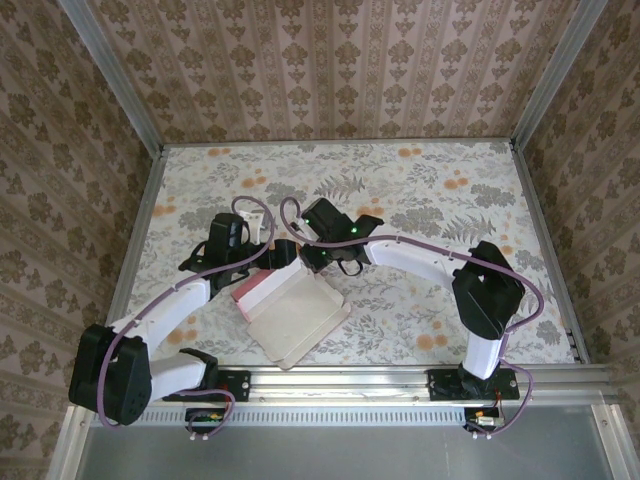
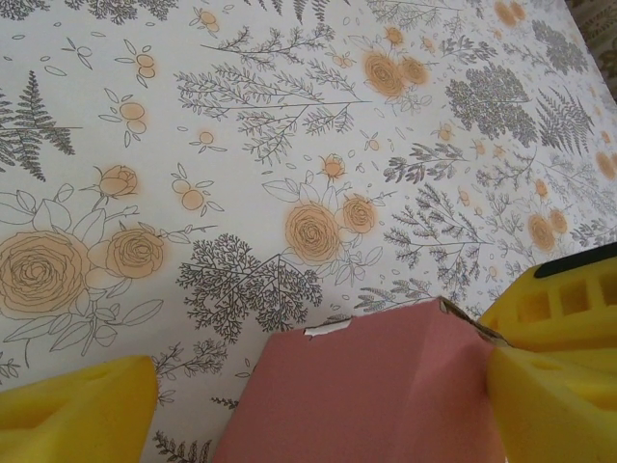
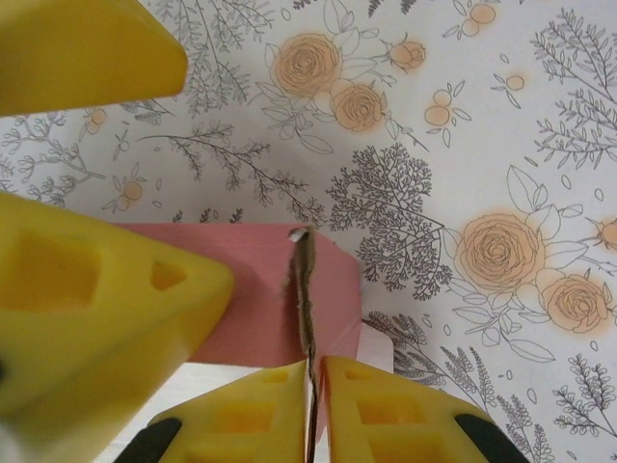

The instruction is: Fold the paper box

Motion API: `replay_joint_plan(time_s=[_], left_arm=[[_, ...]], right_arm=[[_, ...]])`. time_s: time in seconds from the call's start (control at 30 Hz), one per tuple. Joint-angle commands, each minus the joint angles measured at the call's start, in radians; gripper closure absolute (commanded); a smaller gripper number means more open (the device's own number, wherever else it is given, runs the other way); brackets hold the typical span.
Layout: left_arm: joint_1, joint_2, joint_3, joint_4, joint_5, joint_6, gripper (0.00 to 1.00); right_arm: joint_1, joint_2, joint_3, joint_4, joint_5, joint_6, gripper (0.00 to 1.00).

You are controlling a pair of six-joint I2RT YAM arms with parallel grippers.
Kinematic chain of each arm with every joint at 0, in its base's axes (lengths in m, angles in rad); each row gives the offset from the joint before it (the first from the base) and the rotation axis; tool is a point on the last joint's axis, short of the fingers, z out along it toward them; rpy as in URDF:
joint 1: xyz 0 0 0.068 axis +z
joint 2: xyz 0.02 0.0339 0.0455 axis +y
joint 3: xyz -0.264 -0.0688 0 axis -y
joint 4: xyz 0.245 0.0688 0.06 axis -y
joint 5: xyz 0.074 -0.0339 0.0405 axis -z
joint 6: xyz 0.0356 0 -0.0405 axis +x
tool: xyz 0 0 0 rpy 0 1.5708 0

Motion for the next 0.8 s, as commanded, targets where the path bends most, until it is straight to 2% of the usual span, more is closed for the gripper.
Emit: replay_joint_plan(time_s=[0.0, 0.27, 0.53, 0.77], left_arm=[[0.002, 0.002, -0.008, 0.012, -0.007, -0.01, 0.12], [0.015, -0.006, 0.0, 0.04, 0.046, -0.009, 0.11], [0.03, 0.072, -0.02, 0.18, 0.117, -0.07, 0.1], [0.032, 0.146, -0.011, 0.255, 0.134, -0.103, 0.09]], right_arm=[[0.012, -0.004, -0.033, 0.026, 0.032, 0.032, 0.9], [0.03, -0.015, -0.077, 0.051, 0.098, 0.031, 0.93], [0.033, -0.022, -0.077, 0.053, 0.102, 0.022, 0.93], [0.036, -0.022, -0.078, 0.052, 0.104, 0.02, 0.92]])
